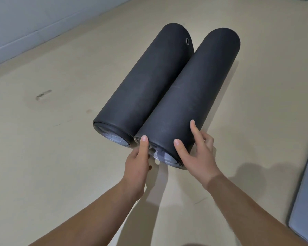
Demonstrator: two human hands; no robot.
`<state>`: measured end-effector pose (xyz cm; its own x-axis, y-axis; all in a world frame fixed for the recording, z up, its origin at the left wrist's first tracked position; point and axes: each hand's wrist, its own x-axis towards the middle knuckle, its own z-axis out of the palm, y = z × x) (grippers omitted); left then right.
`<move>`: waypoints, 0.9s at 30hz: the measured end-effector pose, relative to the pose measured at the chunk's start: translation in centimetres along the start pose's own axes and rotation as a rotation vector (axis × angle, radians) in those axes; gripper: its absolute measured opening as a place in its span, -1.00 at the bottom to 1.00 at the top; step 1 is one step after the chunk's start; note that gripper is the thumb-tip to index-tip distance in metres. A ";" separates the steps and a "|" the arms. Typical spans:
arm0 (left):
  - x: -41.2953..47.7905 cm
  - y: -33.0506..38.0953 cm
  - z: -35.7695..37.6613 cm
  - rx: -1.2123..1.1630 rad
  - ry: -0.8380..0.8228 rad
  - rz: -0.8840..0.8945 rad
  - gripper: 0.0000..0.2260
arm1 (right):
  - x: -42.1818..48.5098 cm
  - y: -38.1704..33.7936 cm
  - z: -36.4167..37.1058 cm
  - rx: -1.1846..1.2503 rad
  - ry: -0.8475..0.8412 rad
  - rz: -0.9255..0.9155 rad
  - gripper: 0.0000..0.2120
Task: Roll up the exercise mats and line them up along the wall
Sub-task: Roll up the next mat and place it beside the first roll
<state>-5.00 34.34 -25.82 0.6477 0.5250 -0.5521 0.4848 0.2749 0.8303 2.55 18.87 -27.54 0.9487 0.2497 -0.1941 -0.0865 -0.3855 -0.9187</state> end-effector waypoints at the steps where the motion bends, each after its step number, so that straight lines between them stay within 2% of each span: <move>1: 0.1 0.1 -0.1 0.005 -0.010 -0.013 -0.59 | 0.0 -0.3 0.3 -0.013 0.006 0.009 -0.30; 4: 0.2 0.1 -0.4 0.079 -0.064 -0.047 -0.58 | 0.4 -1.2 -0.1 -0.149 0.056 -0.044 -0.28; 7: 0.3 -0.2 -0.6 0.172 -0.125 -0.064 -0.54 | 1.9 -2.4 -1.2 -0.341 0.045 -0.274 -0.24; 9: 0.3 -0.4 -0.6 0.222 -0.165 -0.081 -0.51 | 3.0 -3.1 -1.3 -0.515 -0.013 -0.356 -0.31; 14: 0.8 -1.1 -0.8 0.301 -0.198 -0.167 -0.29 | 3.6 -2.2 0.3 -0.700 -0.005 -0.391 -0.35; 19: 1.2 -1.4 -1.1 0.330 -0.157 -0.217 -0.21 | 3.6 -0.9 0.9 -0.849 0.002 -0.396 -0.32; 23: 0.9 -1.3 -1.0 0.203 -0.095 -0.151 -0.28 | 3.6 -2.2 0.9 -0.820 -0.047 -0.360 -0.31; 25: 0.8 -0.9 -1.2 0.146 -0.074 -0.058 -0.42 | 3.6 -2.4 0.1 -0.648 -0.037 -0.369 -0.38; 27: 0.7 -0.2 -1.2 0.092 -0.056 0.000 -0.49 | 3.3 -1.8 -0.9 -0.394 0.065 -0.366 -0.46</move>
<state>-5.32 35.59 -26.34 0.6783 0.4787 -0.5575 0.5351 0.1982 0.8212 6.10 19.54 -26.23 0.9133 0.3796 0.1476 0.3619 -0.5903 -0.7215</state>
